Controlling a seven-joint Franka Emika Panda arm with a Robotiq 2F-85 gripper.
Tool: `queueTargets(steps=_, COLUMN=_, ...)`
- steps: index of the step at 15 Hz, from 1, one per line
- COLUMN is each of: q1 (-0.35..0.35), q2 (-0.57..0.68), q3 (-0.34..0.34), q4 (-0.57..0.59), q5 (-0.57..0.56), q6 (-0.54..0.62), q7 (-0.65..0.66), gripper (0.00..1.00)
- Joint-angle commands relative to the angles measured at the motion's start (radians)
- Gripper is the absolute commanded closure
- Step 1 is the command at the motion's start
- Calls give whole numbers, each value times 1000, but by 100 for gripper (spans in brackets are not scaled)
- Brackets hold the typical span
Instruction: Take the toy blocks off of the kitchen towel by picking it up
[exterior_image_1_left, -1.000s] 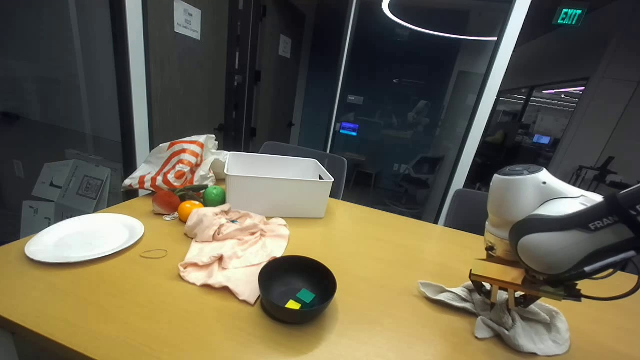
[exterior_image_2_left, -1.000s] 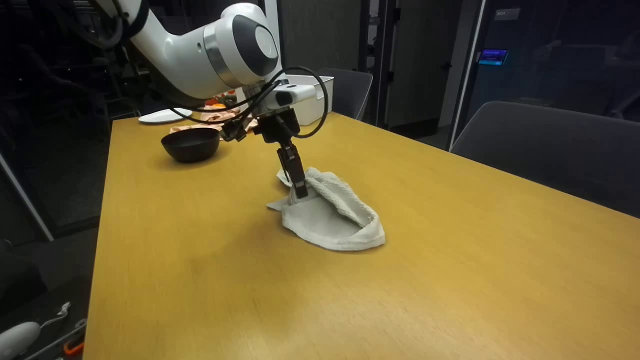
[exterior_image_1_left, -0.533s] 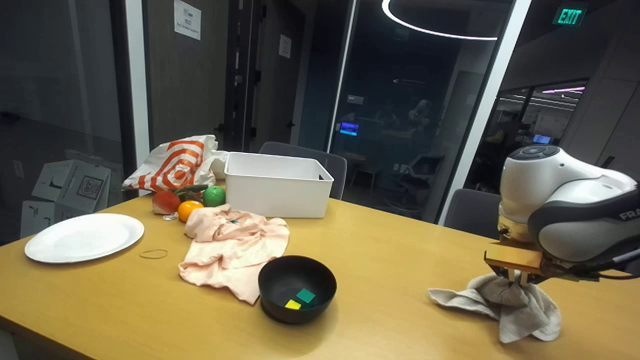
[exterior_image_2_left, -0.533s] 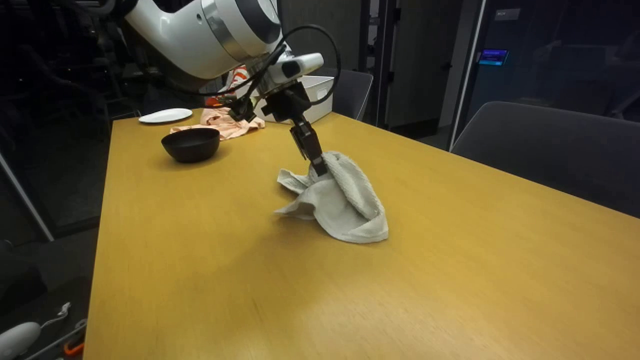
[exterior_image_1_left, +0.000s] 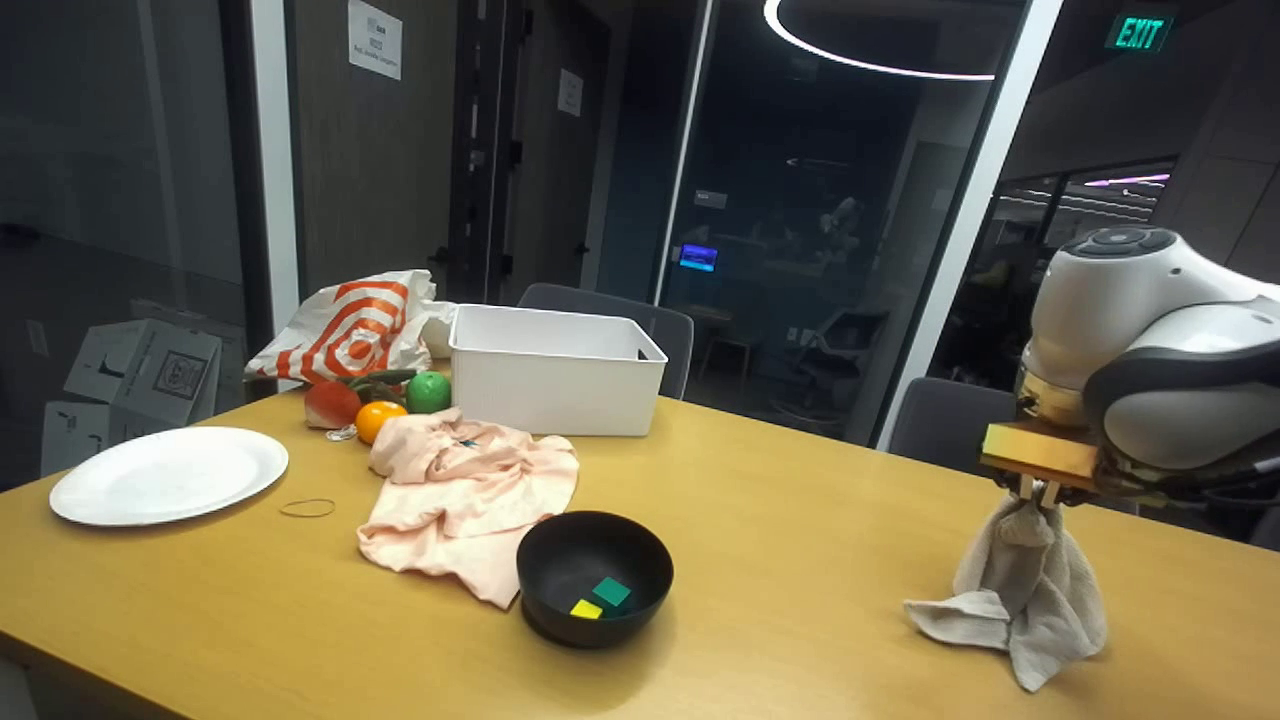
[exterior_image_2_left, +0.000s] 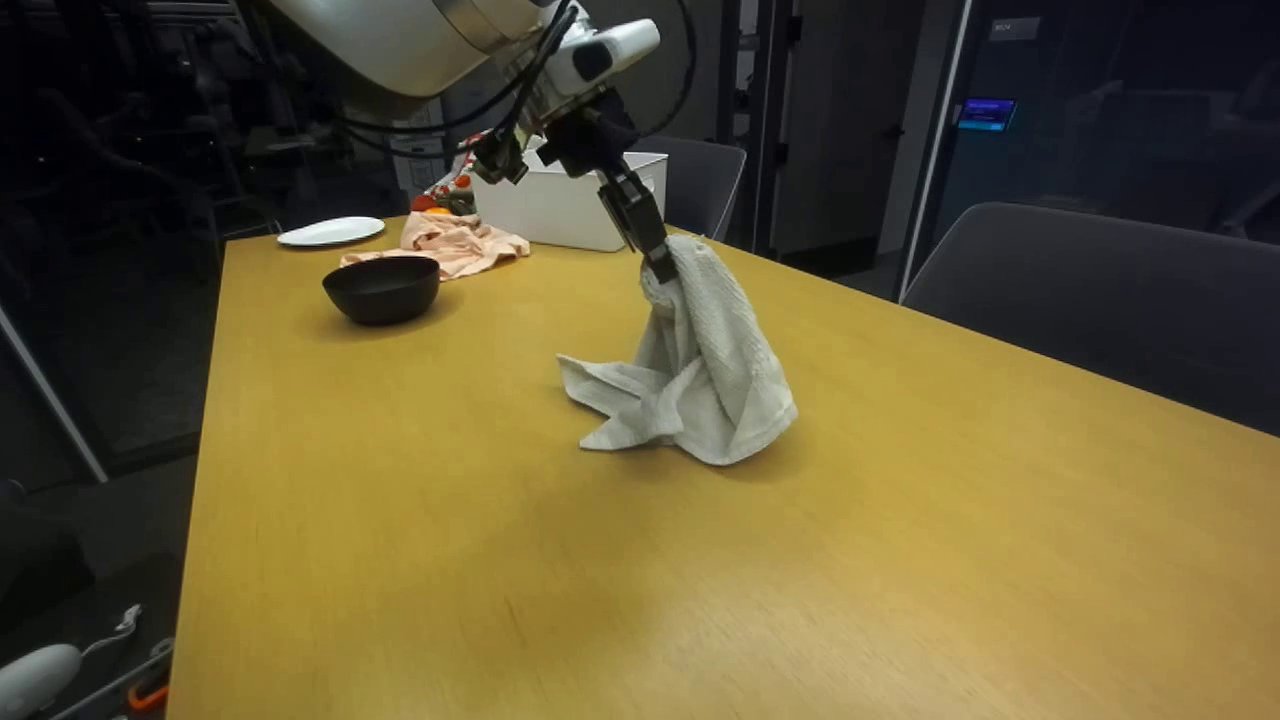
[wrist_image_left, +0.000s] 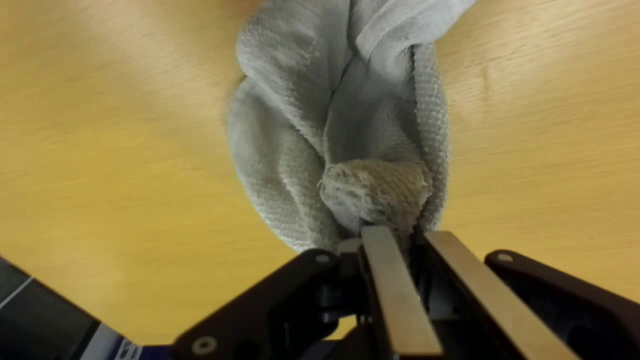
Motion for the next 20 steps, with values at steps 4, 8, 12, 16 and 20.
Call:
queueTargets(steps=4, q1=-39, q2=-21, q3=27, q4=4, q5=553, q6=49, q7=-486, gripper=93)
queueTargets(steps=8, q1=-36, q2=-21, q3=38, q4=34, q5=880, q6=-22, q7=-794, gripper=93)
queueTargets(steps=12, q1=-27, q2=44, q3=60, q4=52, q5=1041, q6=75, q7=-1074, gripper=92)
queueTargets(steps=16, q1=-22, q2=87, q3=68, q4=45, q5=983, q6=226, q7=-1070, gripper=92)
queueTargets(steps=20, q1=-24, q2=126, q3=97, q4=50, q5=965, q6=323, q7=-1197, gripper=92)
